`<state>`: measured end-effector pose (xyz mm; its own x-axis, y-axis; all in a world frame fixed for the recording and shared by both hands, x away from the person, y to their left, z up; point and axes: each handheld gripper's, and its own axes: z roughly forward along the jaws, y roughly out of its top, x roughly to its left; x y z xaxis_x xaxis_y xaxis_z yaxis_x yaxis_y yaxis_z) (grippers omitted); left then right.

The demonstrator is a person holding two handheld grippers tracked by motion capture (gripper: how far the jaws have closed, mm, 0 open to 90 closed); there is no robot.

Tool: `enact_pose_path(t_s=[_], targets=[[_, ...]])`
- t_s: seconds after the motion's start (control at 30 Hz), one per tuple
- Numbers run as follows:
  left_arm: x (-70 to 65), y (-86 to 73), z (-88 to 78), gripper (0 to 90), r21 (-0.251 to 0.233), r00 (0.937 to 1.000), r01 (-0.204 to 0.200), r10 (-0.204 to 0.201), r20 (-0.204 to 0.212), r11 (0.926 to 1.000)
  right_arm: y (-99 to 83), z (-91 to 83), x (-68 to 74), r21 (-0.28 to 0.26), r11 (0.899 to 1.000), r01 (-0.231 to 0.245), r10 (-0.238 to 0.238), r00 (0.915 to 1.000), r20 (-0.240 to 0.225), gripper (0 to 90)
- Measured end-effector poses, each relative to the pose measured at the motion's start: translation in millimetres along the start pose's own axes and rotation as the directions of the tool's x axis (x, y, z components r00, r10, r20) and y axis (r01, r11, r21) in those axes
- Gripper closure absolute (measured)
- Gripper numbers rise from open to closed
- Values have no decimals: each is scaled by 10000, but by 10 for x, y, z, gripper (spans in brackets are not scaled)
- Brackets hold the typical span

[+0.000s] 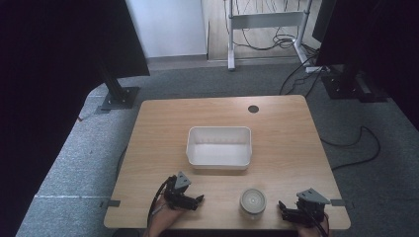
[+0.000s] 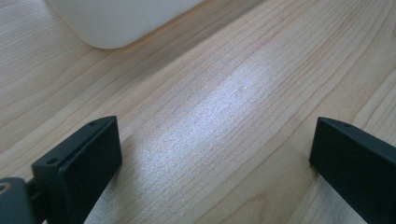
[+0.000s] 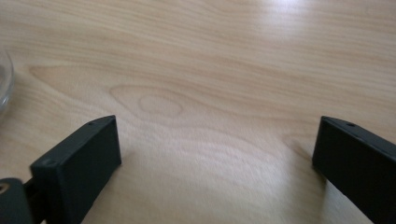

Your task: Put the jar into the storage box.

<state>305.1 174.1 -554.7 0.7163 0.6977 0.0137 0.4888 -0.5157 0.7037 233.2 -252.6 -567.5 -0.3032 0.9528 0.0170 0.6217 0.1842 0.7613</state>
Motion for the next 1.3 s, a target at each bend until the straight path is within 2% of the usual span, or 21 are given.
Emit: enact_pose_path(t_s=[0.47,0.97,1.1,1.3], targets=[[9,10,11,0,60,9997,-197,196,176,9998,-11,13,0,-184,9998,-4,4,10000,-33,0],[-1,0,-5,32,-62,9998,-171,171,48,9998,-14,16,2,-231,9997,-32,32,10000,-26,0],[-27,3,-17,44,-192,9996,-272,271,-78,9994,-15,18,0,-255,9997,-34,33,10000,-40,0],[-98,38,-50,45,-268,9986,-522,524,70,9983,-16,19,0,-264,9996,-34,33,10000,-40,0]])
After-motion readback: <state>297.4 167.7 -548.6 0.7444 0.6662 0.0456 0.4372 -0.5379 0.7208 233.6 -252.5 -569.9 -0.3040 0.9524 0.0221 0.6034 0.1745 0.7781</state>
